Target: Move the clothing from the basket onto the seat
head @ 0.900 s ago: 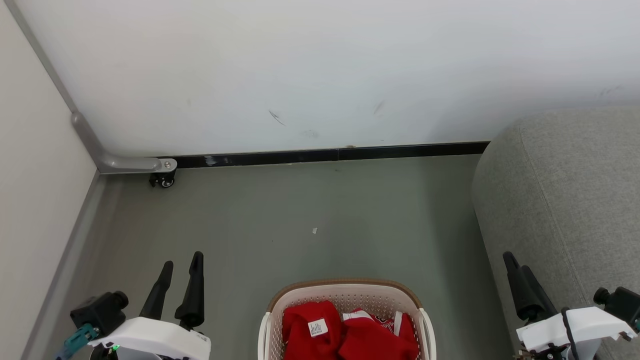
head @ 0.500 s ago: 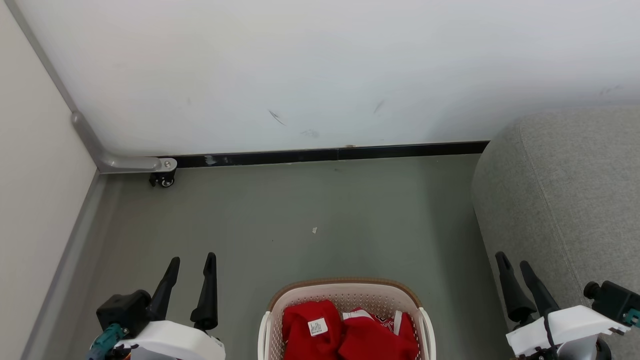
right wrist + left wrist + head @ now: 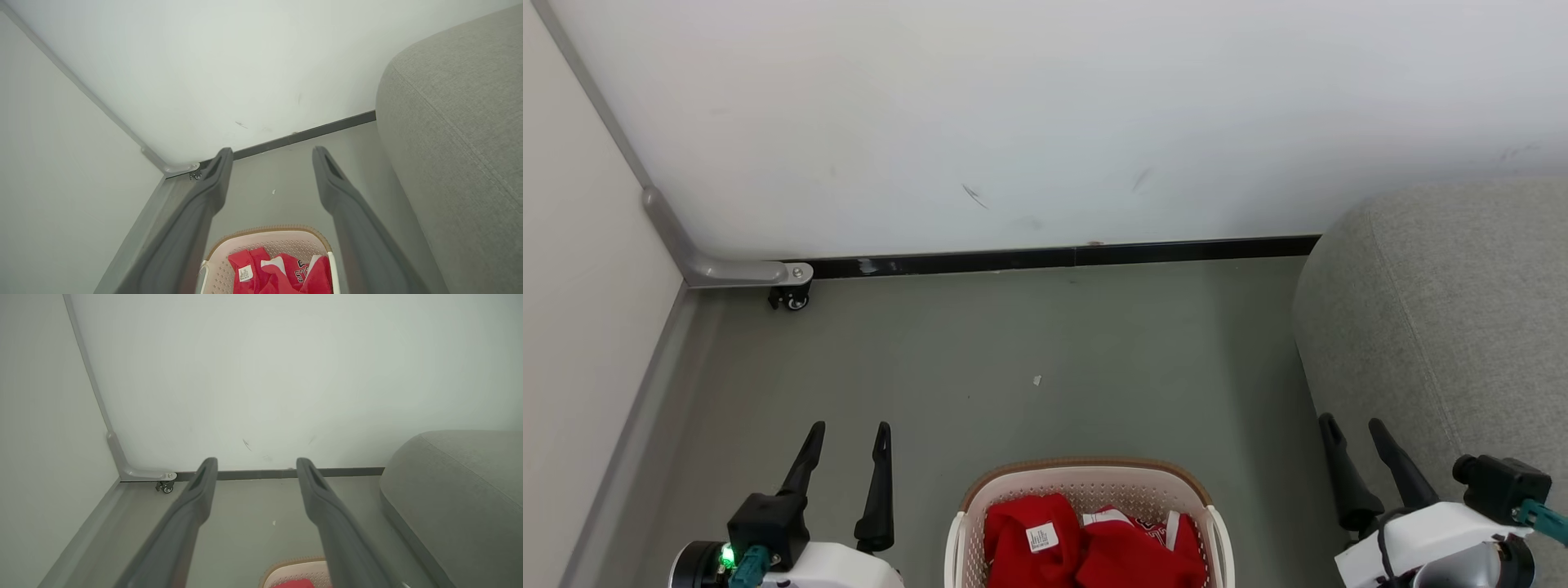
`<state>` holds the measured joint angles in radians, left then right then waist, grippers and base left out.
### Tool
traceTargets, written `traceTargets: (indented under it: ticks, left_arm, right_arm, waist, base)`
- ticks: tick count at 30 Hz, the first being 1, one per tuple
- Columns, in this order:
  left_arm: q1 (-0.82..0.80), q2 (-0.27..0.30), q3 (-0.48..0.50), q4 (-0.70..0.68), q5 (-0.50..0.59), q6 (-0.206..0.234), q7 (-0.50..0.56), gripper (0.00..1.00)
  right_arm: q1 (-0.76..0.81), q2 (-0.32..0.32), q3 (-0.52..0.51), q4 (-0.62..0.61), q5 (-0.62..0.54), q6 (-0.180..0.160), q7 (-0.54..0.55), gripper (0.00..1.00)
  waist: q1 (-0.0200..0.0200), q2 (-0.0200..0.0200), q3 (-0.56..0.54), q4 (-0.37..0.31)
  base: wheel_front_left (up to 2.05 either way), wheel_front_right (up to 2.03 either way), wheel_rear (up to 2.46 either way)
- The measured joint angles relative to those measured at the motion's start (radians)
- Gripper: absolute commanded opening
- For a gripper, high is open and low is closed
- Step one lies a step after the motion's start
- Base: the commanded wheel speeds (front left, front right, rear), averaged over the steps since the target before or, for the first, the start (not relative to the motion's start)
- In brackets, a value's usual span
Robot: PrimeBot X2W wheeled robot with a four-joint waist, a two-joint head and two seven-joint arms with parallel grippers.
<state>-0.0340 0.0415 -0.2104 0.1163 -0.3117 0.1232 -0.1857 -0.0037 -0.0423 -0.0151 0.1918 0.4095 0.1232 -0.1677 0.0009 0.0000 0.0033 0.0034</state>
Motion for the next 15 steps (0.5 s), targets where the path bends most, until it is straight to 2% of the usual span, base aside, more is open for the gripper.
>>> traceTargets:
  ticks: [15]
  left_arm:
    - [0.006,0.002,-0.025,0.003,0.188,0.075,-0.053,1.0]
  right_arm:
    - [0.002,0.001,0.02,-0.015,-0.214,0.0,-0.034,1.0]
  waist:
    - [-0.0002,0.0,-0.008,0.001]
  base:
    - [0.0,0.0,0.0]
